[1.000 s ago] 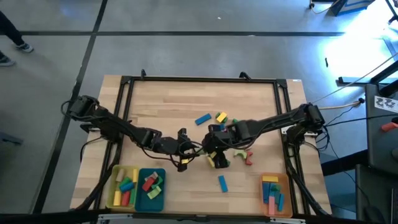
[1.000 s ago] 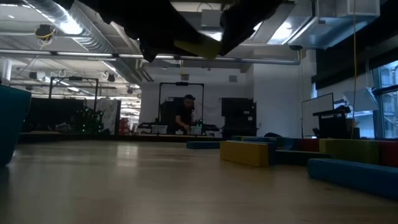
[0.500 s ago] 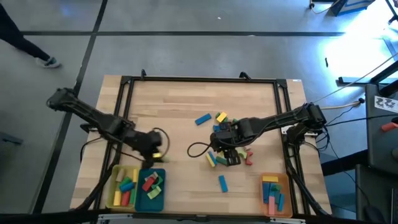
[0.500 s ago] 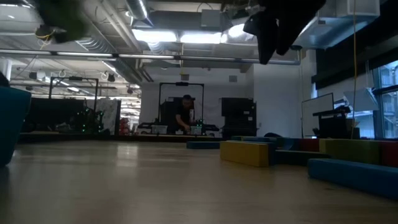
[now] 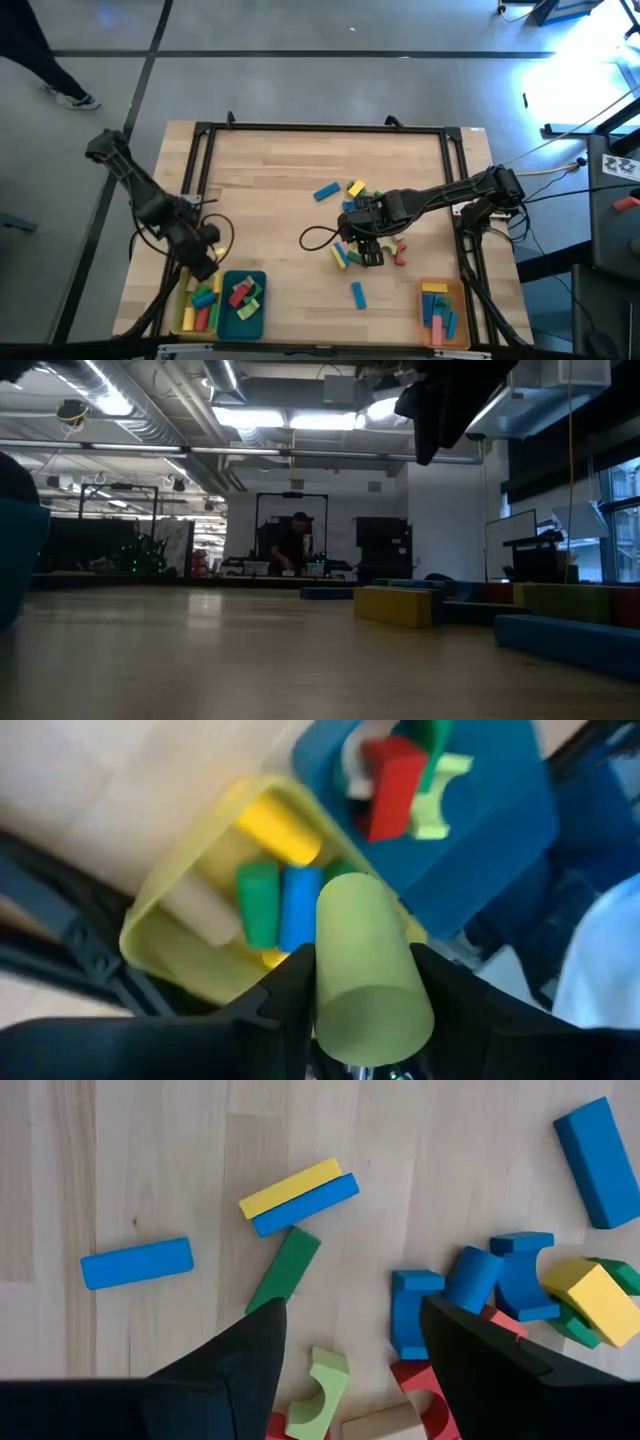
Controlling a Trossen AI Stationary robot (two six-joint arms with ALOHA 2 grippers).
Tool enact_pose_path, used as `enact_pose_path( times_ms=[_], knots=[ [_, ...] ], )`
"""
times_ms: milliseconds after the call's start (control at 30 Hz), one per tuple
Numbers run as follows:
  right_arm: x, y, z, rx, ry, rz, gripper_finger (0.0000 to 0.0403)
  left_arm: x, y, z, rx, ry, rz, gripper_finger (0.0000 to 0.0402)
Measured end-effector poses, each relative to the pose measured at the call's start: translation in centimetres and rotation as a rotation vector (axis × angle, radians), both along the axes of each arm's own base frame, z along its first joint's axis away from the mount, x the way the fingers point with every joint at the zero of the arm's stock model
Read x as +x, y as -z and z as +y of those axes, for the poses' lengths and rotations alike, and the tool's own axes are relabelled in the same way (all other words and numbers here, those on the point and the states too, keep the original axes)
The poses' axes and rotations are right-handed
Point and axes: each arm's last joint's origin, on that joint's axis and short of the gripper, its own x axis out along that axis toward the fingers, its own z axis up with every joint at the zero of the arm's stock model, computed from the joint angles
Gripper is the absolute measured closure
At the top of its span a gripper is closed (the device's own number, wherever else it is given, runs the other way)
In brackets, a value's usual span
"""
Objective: Sort blocks by size
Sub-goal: Put the light green cylindrical block into the yellow bin, then put the light green arch block into the blue bin
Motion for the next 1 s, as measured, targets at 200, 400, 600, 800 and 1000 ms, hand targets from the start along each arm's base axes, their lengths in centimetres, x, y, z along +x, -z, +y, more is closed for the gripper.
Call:
enact_pose_path(
  times_ms=[200, 400, 600, 800, 1000],
  knots=[
    [0.1, 0.0, 0.0, 0.002, 0.000, -0.010, 0.0171, -0.2, 1.4, -2.1, 0.053, -0.009, 0.115, 0.0270],
    [0.7, -0.2, 0.2, 0.018, 0.001, -0.073, 0.0171, 0.5, 2.8, -3.1, 0.121, -0.005, 0.173, 0.0243],
    [1.4, 0.8, 0.4, 0.035, 0.061, -0.058, 0.0171, 0.9, 3.8, -3.6, 0.171, -0.001, 0.213, 0.0202],
    [0.8, 1.6, 1.1, 0.048, 0.179, 0.031, 0.0171, 1.0, 3.2, -3.6, 0.115, 0.024, 0.171, 0.0197],
    [-1.0, 1.7, 3.7, 0.004, 0.213, 0.104, 0.0171, 1.4, 1.2, -2.9, 0.147, 0.004, -0.072, 0.0202]
  ],
)
